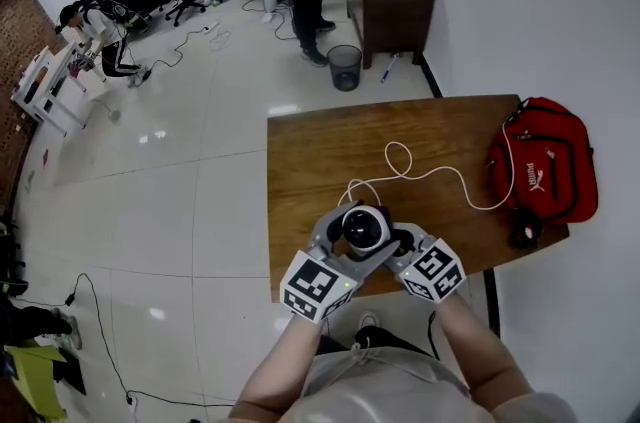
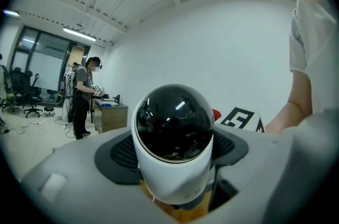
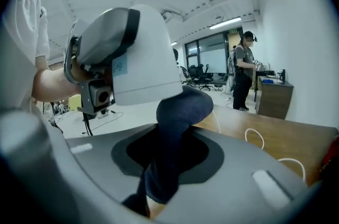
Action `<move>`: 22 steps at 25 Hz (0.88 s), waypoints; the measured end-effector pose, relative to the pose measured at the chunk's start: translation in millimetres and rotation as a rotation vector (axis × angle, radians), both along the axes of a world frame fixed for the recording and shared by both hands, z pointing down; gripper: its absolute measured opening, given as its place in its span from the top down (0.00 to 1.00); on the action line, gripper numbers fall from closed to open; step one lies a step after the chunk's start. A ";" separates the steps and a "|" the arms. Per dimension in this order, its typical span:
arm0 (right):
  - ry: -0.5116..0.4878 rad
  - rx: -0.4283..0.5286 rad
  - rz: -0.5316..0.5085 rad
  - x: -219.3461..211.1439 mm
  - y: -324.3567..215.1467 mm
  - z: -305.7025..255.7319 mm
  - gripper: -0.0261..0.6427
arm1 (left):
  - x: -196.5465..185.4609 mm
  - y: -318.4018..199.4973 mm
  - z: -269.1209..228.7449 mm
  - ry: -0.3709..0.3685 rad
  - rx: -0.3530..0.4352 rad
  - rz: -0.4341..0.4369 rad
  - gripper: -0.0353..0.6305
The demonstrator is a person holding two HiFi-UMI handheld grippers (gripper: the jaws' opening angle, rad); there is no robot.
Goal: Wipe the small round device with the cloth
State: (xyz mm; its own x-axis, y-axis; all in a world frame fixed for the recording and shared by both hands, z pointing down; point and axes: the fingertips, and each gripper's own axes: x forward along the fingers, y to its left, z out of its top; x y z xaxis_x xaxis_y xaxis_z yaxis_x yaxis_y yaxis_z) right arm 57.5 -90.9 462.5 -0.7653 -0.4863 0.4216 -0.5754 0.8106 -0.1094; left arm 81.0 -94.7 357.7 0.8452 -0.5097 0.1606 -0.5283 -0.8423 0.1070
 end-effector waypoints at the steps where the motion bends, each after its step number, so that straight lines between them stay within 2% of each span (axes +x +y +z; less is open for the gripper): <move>1: -0.013 0.026 -0.019 -6.5 2.5 -5.6 0.80 | 0.2 1.3 -0.1 0.001 -0.001 -0.001 0.38; 5: -0.026 0.120 -0.076 -28.6 16.6 -21.3 0.80 | -3.4 4.0 -1.8 -0.008 0.017 -0.005 0.38; 10: -0.008 0.159 -0.150 -40.3 33.9 -22.3 0.80 | -9.8 6.6 -1.7 0.010 0.014 0.004 0.38; 18: -0.058 0.153 -0.292 -45.8 66.6 -15.6 0.80 | -6.6 12.1 4.1 0.020 -0.004 0.023 0.38; 22: -0.042 0.117 -0.283 -41.9 71.9 -4.7 0.80 | -13.3 10.5 6.6 0.025 -0.012 0.005 0.38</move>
State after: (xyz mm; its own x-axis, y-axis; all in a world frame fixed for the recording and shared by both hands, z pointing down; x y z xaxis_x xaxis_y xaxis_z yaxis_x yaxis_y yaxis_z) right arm 15.6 -18.9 457.9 -0.8926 -0.2950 0.3409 -0.3223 0.9463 -0.0250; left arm 67.7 -84.2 364.3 0.8514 -0.5040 0.1450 -0.5214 -0.8434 0.1301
